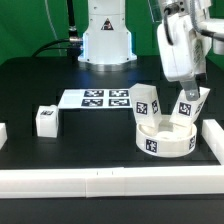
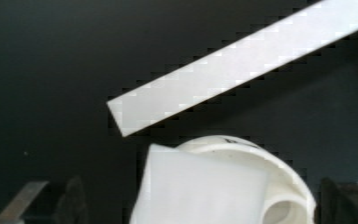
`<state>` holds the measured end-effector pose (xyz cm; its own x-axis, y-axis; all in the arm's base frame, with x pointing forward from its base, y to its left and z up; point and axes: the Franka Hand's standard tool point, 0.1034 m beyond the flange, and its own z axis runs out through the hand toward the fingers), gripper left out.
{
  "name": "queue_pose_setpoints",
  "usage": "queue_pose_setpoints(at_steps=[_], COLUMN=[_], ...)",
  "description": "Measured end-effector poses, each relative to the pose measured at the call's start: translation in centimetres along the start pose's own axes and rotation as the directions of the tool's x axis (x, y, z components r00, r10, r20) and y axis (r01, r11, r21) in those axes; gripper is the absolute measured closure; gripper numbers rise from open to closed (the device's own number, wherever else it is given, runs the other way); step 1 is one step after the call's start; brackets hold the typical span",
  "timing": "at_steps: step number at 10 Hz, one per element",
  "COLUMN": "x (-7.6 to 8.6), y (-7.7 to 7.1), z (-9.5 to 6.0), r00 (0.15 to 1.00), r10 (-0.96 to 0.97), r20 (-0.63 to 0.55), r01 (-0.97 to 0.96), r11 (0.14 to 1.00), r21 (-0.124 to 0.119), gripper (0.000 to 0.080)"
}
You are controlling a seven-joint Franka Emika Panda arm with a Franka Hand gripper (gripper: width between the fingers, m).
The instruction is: Assemble stool
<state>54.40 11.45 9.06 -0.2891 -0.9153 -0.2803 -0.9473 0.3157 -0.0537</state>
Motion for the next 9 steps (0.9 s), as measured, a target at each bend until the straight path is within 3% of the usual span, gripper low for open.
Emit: queue_pose_setpoints(at_steps=[3, 4, 6, 9], x=[0.0, -0.1, -0.9, -1.0], y=[0.0, -0.1, -0.3, -0.6], z=[0.0, 0.0, 0.1, 0.1], r00=[0.954, 0.888, 0.668, 0.546], r10=[-0.300, -0.459, -0.744, -0.837], r20=[-0.010, -0.018, 0.008, 0.018], r01=[0.300, 0.459, 0.744, 0.837], r11=[0.954, 0.888, 0.667, 0.545], r21=[-0.008, -0.015, -0.045, -0.047], gripper=[0.0151, 0.0151, 0.0151, 0.0151])
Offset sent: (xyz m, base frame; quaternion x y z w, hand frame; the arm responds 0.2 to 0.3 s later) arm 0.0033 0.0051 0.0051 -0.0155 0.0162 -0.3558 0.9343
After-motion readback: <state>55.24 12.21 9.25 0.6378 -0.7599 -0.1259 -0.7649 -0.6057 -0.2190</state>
